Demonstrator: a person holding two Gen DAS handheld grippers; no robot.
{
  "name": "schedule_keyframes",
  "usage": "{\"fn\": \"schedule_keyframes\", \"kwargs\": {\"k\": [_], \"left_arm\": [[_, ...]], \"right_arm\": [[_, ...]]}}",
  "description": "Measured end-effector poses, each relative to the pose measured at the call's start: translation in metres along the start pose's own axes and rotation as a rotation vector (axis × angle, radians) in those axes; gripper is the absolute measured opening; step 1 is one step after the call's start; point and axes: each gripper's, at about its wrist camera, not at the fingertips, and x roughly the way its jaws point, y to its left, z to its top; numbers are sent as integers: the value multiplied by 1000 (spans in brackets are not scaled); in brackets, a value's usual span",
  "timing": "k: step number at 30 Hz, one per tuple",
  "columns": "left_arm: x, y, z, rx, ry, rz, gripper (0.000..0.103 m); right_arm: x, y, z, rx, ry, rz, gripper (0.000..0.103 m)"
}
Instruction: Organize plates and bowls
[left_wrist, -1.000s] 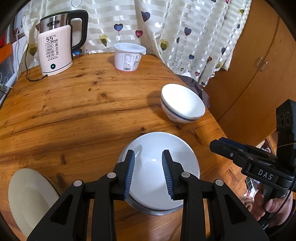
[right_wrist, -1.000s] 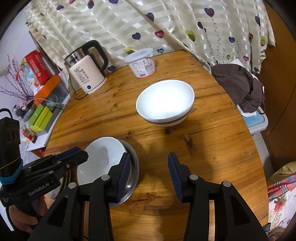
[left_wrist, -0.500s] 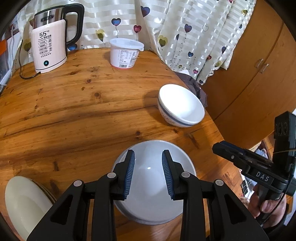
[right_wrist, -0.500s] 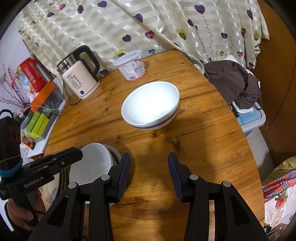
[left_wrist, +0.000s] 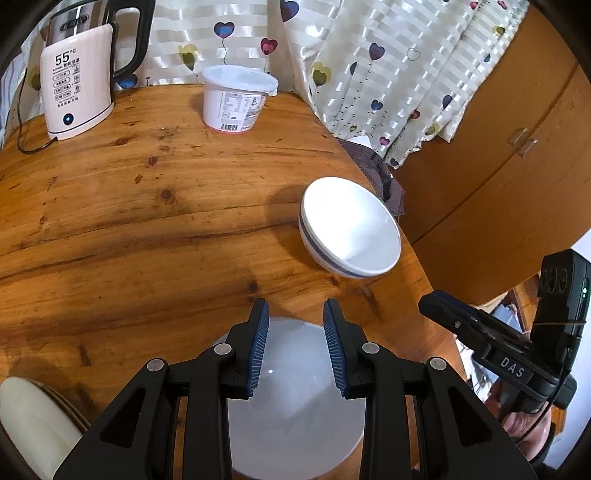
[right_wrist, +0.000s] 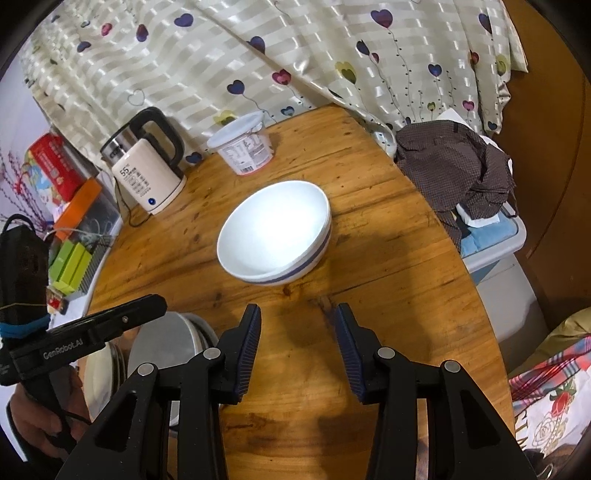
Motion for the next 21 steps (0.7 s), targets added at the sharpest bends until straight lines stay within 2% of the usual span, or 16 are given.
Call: {"fn": "schedule_keyframes", "kwargs": {"k": [15, 21], "left_arm": [[40, -9, 47, -41, 43, -42, 32], [56, -9, 53, -56, 67, -50, 32]], "right_arm": [[27, -20, 33, 50, -8, 16, 29], [39, -26, 42, 66, -2, 18, 27]]}}
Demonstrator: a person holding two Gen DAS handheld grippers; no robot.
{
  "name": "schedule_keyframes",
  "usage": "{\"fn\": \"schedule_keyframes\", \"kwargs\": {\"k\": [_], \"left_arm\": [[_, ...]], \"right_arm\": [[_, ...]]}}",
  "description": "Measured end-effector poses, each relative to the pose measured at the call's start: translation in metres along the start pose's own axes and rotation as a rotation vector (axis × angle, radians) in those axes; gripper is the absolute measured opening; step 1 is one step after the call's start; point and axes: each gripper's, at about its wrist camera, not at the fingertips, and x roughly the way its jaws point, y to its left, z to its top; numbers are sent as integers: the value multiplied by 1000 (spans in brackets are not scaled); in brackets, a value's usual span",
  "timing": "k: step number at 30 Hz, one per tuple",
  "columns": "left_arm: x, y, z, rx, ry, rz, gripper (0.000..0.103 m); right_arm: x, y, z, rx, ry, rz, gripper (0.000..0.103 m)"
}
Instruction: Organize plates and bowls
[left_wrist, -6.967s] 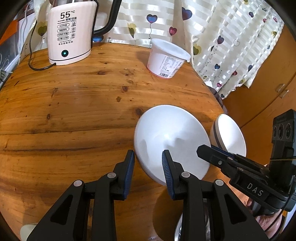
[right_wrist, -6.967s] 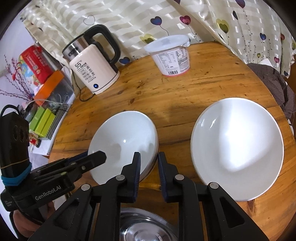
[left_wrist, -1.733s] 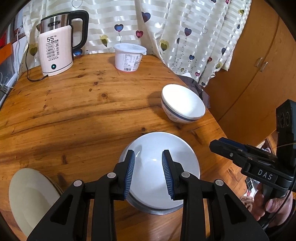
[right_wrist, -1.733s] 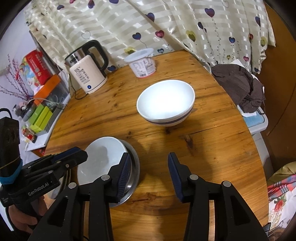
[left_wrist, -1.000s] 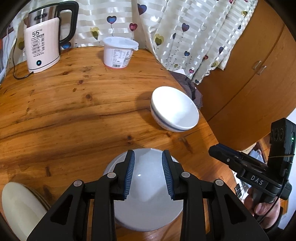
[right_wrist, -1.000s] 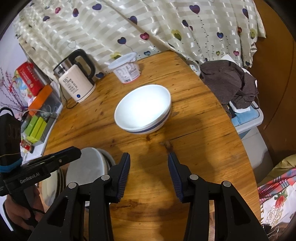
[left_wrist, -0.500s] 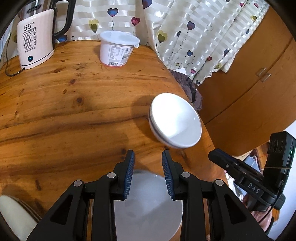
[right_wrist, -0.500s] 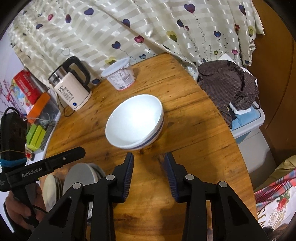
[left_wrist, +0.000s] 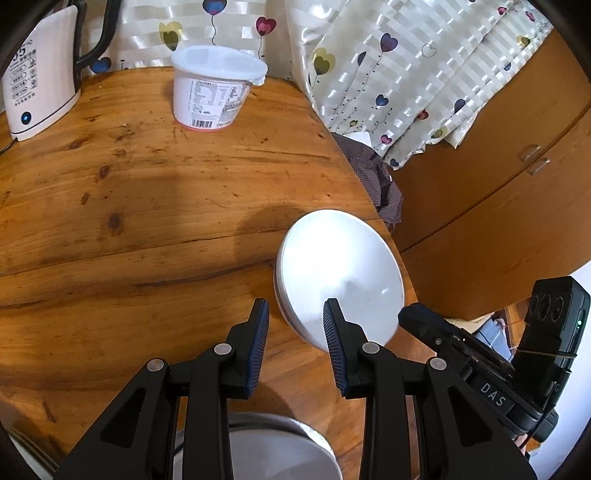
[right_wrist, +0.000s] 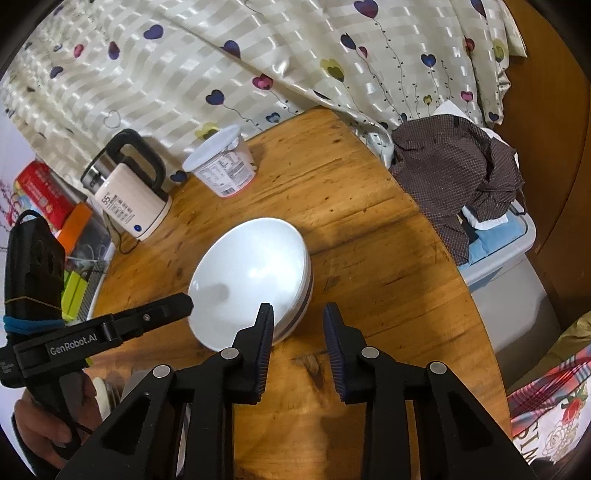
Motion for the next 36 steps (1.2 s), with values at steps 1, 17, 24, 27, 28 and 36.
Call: {"fn": "schedule_keyframes", "kwargs": {"k": [1, 17, 24, 27, 28, 36], "left_arm": [[1, 0, 0, 1, 2, -3, 32], [15, -4, 4, 52, 5, -1, 32], [13, -5, 3, 62, 0, 5, 32], [11, -5, 3, 63, -4, 5, 32], [10, -5, 3, 63, -5, 5, 32], [0, -6, -1, 66, -21, 4, 32]], "right_arm": [[2, 0, 1, 0, 1, 0, 27], [19, 3, 7, -13, 21, 11, 21], [19, 4, 7, -18, 21, 6, 21], [16, 6, 7, -22, 17, 8, 21], [16, 7, 8, -24, 15, 9, 21], [3, 13, 5, -36, 1, 13, 21]]}}
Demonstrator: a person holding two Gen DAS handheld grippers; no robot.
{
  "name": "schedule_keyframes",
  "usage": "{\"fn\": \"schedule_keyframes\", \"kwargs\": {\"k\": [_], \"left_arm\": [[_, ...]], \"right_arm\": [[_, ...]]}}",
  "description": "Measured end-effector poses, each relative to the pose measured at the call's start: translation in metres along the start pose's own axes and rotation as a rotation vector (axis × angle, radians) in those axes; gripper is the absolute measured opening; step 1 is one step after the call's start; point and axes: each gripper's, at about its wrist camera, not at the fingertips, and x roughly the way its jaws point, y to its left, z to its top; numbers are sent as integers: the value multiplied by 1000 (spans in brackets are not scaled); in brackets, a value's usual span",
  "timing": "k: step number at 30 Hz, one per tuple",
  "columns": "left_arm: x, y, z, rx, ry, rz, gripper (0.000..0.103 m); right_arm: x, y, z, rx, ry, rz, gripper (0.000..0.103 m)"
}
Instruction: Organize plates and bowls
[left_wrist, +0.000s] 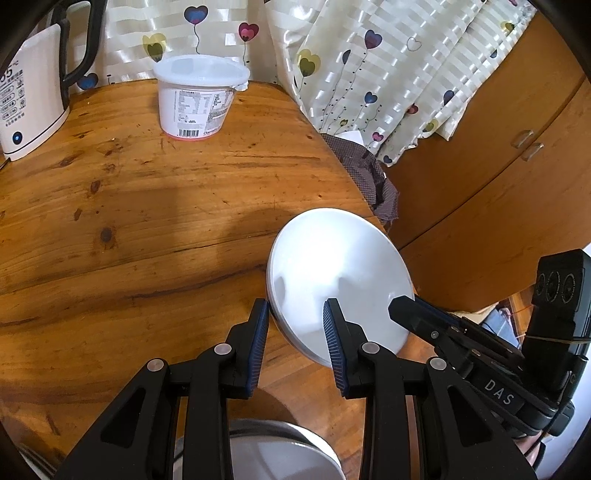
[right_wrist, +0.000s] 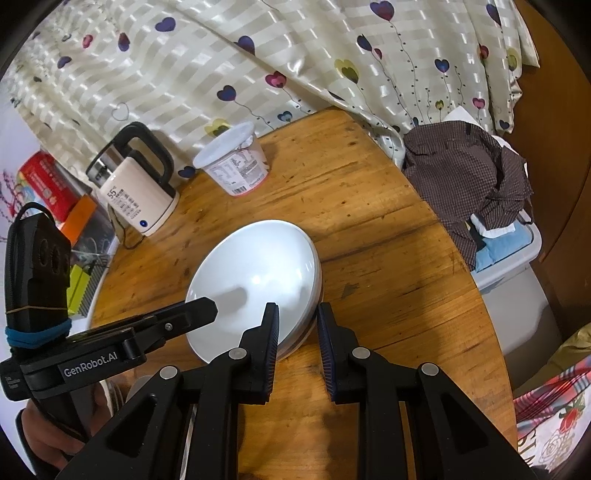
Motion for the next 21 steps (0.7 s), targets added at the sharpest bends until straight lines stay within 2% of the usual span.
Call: {"fn": "schedule_keyframes", "kwargs": {"k": [21], "left_arm": [[-58, 0, -21, 2, -74, 13, 32]], "right_arm": [[-35, 44, -11, -62, -34, 25, 21]]}}
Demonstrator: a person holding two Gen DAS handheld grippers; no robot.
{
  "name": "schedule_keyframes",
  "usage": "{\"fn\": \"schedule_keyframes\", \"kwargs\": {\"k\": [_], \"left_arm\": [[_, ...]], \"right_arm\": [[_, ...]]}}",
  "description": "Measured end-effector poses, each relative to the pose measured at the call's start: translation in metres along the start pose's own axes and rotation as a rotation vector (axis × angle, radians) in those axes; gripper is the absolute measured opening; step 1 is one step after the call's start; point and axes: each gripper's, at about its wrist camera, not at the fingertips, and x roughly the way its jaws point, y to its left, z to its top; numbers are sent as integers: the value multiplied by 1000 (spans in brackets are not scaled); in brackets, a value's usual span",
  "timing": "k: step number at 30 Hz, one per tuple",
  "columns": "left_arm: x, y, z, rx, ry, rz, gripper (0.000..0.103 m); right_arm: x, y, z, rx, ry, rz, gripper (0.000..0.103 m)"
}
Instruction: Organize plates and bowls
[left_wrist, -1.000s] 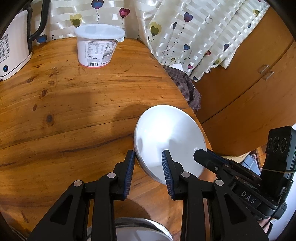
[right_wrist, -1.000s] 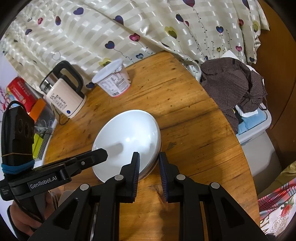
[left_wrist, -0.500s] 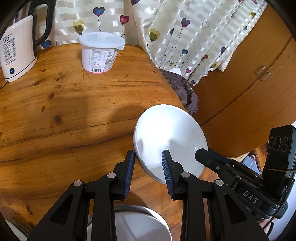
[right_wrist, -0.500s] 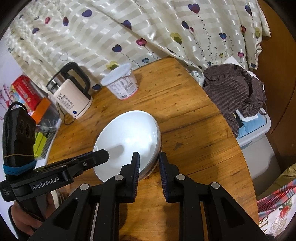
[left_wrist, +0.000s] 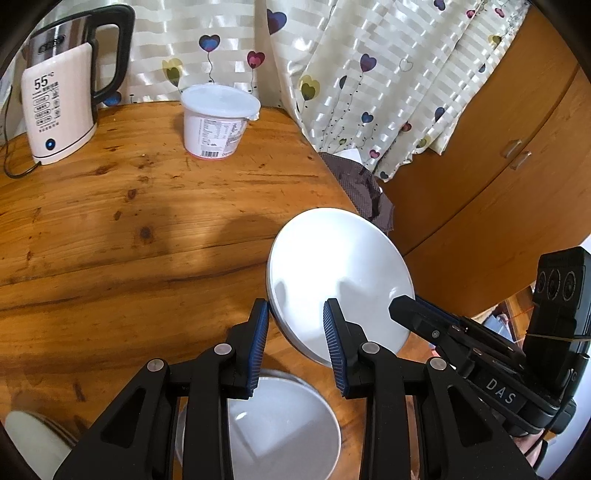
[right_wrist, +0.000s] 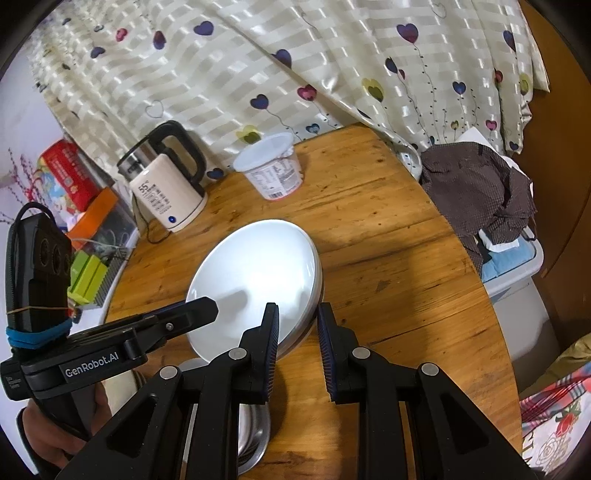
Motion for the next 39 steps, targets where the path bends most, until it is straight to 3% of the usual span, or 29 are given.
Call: {"fn": "schedule_keyframes", "kwargs": {"k": [17, 39], "left_arm": [[-50, 6, -24, -14, -55, 19, 32], [-73, 20, -74, -56, -61, 79, 32]], "right_arm": [[-24, 37, -16, -52, -14, 35, 21], [-18, 62, -61, -74, 68, 66, 21]]}}
